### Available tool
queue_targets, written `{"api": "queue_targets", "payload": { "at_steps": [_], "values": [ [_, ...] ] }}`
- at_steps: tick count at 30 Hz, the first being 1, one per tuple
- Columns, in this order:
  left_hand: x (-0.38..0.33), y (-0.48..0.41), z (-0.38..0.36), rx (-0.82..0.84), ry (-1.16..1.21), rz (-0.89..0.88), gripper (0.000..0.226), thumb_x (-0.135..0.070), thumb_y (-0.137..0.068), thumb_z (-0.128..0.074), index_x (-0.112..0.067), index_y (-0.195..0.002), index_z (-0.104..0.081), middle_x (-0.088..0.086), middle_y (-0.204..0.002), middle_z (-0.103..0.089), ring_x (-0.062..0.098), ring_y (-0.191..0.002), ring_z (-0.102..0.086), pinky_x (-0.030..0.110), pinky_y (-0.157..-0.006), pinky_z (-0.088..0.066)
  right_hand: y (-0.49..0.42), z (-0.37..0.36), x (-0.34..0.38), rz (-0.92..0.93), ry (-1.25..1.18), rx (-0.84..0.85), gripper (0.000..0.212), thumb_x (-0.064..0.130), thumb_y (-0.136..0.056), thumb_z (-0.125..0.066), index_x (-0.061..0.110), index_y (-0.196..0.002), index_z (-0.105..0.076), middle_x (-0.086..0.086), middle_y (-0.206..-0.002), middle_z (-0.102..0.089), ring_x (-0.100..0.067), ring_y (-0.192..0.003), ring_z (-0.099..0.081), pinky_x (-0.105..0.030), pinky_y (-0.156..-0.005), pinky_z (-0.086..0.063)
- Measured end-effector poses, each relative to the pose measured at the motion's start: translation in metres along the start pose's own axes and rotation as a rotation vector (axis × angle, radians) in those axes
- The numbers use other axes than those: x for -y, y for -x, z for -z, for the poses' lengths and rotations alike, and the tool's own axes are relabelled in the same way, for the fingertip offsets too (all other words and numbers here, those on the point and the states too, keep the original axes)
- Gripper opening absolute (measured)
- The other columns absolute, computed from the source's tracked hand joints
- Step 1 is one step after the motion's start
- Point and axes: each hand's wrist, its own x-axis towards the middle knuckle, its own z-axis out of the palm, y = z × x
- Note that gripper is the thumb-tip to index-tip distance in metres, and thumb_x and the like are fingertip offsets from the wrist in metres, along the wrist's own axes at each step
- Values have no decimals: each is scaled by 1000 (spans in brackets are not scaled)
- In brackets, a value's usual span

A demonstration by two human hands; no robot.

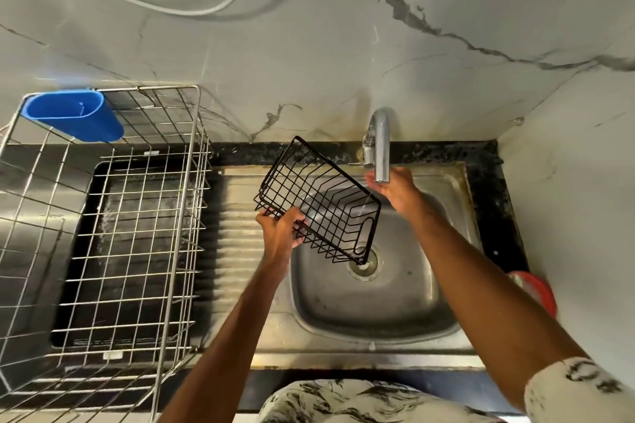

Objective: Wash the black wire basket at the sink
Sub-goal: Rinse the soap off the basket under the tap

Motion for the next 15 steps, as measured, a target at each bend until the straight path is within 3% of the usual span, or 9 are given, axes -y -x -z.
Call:
{"api": "queue_targets", "payload": {
  "at_steps": [2,4,6,9,11,13,15],
  "values": [
    [-1,-4,1,15,-4,18,70,-23,-81,-72,-12,-133,-27,12,-124,-51,28,-111,-62,42,-82,-53,-4,-9,9,-106,-234,103,6,7,-97,-60,2,-99,-61,-19,-104,-59,-32,-96,-63,-42,-82,-60],
    [-1,-5,1,20,-17,35,81,-30,-70,-71,-13,-136,-27,16,-133,-49,32,-117,-62,46,-88,-54,-11,-15,13,-192,-381,119,16,7,-87,-66,1,-99,-58,-24,-112,-57,-40,-109,-62,-51,-90,-58],
    [0,-7,1,22,-9,47,81,-29,-68,-70,-13,-136,-28,19,-133,-51,33,-116,-64,44,-85,-54,-5,-20,18,-219,-483,113,23,7,-84,-64,-1,-103,-55,-29,-110,-59,-42,-104,-65,-54,-95,-55],
    [0,-12,0,37,-4,64,83,-28,-68,-71,-14,-137,-28,20,-135,-52,35,-116,-65,45,-86,-56,4,-22,19,-245,-573,103,15,11,-92,-55,-4,-93,-57,-26,-86,-68,-37,-89,-63,-48,-101,-52],
    [0,-14,-1,42,-8,66,85,-28,-67,-72,-15,-138,-27,20,-137,-51,35,-118,-64,47,-88,-55,4,-22,20,-271,-599,113,13,11,-87,-57,-2,-87,-59,-23,-85,-67,-33,-86,-63,-42,-89,-58],
    [0,-14,-1,49,-19,65,85,-30,-67,-72,-15,-137,-28,20,-137,-51,35,-117,-64,43,-83,-56,-3,-21,19,-307,-606,110,21,11,-98,-51,-1,-83,-60,-19,-88,-65,-27,-82,-64,-33,-70,-61],
    [0,-13,-1,55,-27,60,84,-31,-67,-73,-14,-136,-29,20,-136,-50,34,-116,-64,40,-79,-56,-18,-16,18,-369,-565,97,25,14,-102,-46,0,-89,-62,-15,-86,-64,-23,-75,-65,-30,-62,-61]
  ]
}}
